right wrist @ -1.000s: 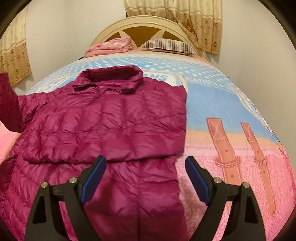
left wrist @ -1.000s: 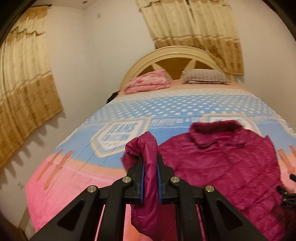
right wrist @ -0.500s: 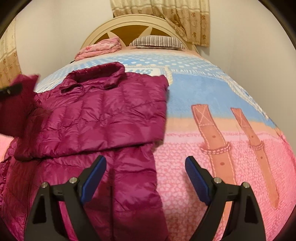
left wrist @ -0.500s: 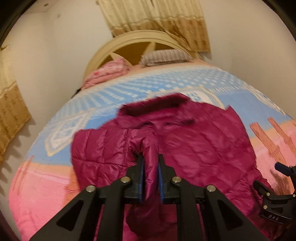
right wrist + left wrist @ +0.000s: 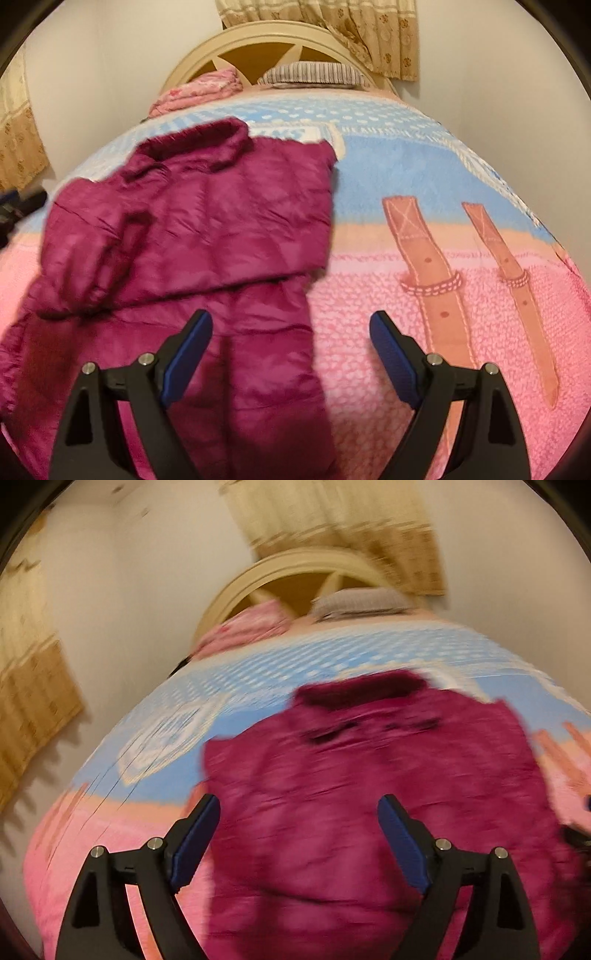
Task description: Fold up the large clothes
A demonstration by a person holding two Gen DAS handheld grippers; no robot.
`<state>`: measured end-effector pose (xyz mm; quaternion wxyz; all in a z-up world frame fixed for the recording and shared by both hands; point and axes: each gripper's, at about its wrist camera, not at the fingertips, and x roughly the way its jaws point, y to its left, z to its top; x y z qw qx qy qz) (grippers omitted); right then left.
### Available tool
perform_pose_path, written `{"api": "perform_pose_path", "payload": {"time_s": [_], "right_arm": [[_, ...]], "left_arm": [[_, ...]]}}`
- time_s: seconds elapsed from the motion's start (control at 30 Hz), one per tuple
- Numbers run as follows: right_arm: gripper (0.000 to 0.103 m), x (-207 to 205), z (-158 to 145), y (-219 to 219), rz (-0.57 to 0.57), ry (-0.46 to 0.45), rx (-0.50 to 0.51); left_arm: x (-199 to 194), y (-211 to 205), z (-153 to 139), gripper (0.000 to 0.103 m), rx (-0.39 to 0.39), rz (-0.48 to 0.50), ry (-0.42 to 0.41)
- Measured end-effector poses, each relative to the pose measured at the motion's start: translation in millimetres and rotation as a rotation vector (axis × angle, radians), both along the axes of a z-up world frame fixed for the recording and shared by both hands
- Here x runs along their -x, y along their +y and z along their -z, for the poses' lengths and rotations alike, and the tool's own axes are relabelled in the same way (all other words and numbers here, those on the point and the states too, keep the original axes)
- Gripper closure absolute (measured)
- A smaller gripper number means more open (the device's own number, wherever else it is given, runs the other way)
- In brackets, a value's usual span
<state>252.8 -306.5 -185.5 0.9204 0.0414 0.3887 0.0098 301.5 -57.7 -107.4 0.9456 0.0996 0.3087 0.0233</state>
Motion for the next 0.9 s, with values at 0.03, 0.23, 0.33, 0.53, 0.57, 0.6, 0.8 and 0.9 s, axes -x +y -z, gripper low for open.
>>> {"api": "perform_pose_path", "payload": {"time_s": [0.03, 0.23, 0.33, 0.53, 0.57, 0.6, 0.8, 0.9], "right_arm": [[0.014, 0.8, -6.8, 3.1, -0.016, -0.006, -0.033], [0.014, -16.1, -34.4, 50.2, -0.153, 0.000, -0.152], [0.014, -36.2, -29.3, 76.5, -0.200, 0.025, -0.204], [0.064, -72.2, 9.6, 107.9, -0.250, 0.152, -0.295], [0.071, -72.5, 12.8, 107.1, -0.252, 0.157, -0.305], [0.076, -71.4, 13.7, 107.1, -0.244, 0.148, -0.302], [0.082, -57.0, 7.4, 81.7, -0.182, 0.105, -0.247], [0.074, -54.7, 8.9, 76.0, -0.188, 0.118, -0.224]], "left_arm": [[-7.1, 16.9, 5.3, 0.016, 0.009, -0.042, 0.023], [-22.1, 91.8, 36.7, 0.016, 0.108, -0.200, 0.116], [-21.5, 106.2, 44.7, 0.016, 0.126, -0.229, 0.131], [-27.1, 124.5, 41.6, 0.016, 0.150, -0.243, 0.141], [-28.1, 124.3, 38.7, 0.016, 0.153, -0.241, 0.137], [-29.3, 123.9, 35.6, 0.016, 0.158, -0.235, 0.129], [-39.5, 108.7, 25.9, 0.016, 0.163, -0.205, 0.127], [-44.6, 93.0, 19.6, 0.016, 0.164, -0.170, 0.131]]}}
